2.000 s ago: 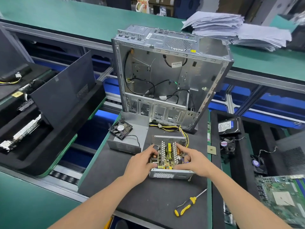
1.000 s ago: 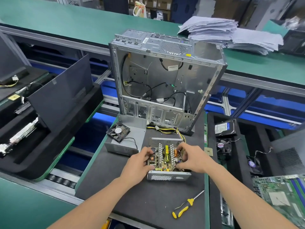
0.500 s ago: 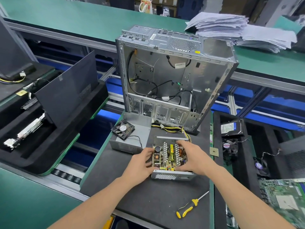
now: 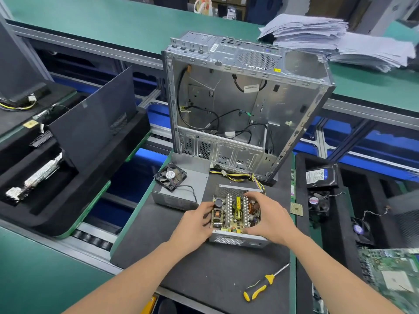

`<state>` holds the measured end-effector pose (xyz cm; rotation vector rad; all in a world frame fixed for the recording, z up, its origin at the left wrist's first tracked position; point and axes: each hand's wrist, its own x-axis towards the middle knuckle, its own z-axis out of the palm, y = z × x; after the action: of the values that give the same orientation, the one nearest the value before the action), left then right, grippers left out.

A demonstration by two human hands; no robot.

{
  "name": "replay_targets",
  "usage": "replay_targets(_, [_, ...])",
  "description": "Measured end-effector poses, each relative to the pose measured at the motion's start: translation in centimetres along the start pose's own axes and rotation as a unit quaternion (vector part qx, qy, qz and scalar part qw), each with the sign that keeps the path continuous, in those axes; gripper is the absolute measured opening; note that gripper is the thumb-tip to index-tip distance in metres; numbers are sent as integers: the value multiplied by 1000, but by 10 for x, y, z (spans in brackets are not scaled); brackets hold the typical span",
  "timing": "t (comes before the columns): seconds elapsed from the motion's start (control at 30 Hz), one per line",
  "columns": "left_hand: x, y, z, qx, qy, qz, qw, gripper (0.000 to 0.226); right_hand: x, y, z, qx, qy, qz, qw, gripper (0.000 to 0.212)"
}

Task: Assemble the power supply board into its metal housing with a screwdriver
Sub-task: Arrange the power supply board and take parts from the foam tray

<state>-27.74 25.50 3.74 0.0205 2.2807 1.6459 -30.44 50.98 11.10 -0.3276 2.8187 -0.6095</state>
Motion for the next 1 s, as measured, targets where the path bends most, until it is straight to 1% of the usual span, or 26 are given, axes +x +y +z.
replay_targets(0.07, [0, 2, 0, 25, 6, 8, 1000, 65, 1, 0, 1, 1, -3, 10, 1000, 93])
replay_targets(0.17, [-1, 5, -1, 51, 0, 14, 999, 68, 2, -1, 3, 11, -13, 30, 999, 98])
replay_targets(0.27, [-2, 8, -3, 83, -5, 21, 996, 70, 0, 2, 2, 48, -17, 34, 998, 102])
replay_targets(0.3, [-2, 9, -4, 89, -7, 20, 996, 71, -2, 6, 1, 84, -13, 28, 996, 97])
replay_targets(0.33, [-2, 9, -4, 94, -8, 20, 995, 71, -4, 10, 0, 138, -1, 22, 990, 85])
replay_targets(0.37, [-2, 11, -5, 100, -11, 20, 995, 71, -7, 15, 0, 206, 26, 21, 978, 66])
replay_targets(0.4, [-2, 12, -5, 108, -13, 23, 994, 72, -9, 18, -1, 276, 75, 31, 958, 45])
replay_targets(0.43, [-2, 14, -6, 119, -15, 27, 992, 74, -8, 21, -2, 342, 135, 58, 928, 29])
replay_targets(0.47, [-1, 17, -6, 133, -18, 28, 991, 77, -5, 25, -3, 394, 187, 99, 894, 21])
replay_targets(0.5, [0, 20, -7, 152, -21, 26, 988, 81, 0, 28, -6, 425, 214, 149, 867, 20])
replay_targets(0.53, [2, 23, -8, 180, -25, 24, 983, 86, 6, 31, -10, 438, 201, 194, 855, 22])
replay_targets(0.57, [3, 26, -9, 215, -31, 24, 976, 91, 12, 34, -12, 444, 151, 222, 855, 22])
replay_targets(0.63, [7, 33, -11, 282, -46, 34, 958, 98, 20, 37, -12, 446, 25, 231, 865, 17])
replay_targets(0.67, [9, 37, -11, 303, -52, 41, 951, 100, 22, 37, -11, 437, -5, 226, 870, 14])
replay_targets(0.7, [11, 41, -11, 316, -57, 48, 946, 99, 23, 36, -10, 423, -8, 219, 879, 14])
replay_targets(0.77, [14, 46, -11, 332, -63, 62, 939, 94, 22, 34, -7, 392, 13, 202, 897, 15])
replay_targets(0.83, [17, 48, -10, 352, -57, 79, 931, 87, 22, 31, -5, 371, 34, 200, 906, 14])
replay_targets(0.9, [20, 48, -8, 354, -49, 79, 931, 80, 23, 33, -1, 375, 54, 205, 902, 12])
replay_targets(1.0, [20, 46, -6, 332, -52, 69, 939, 69, 23, 34, 4, 425, 72, 205, 879, 7])
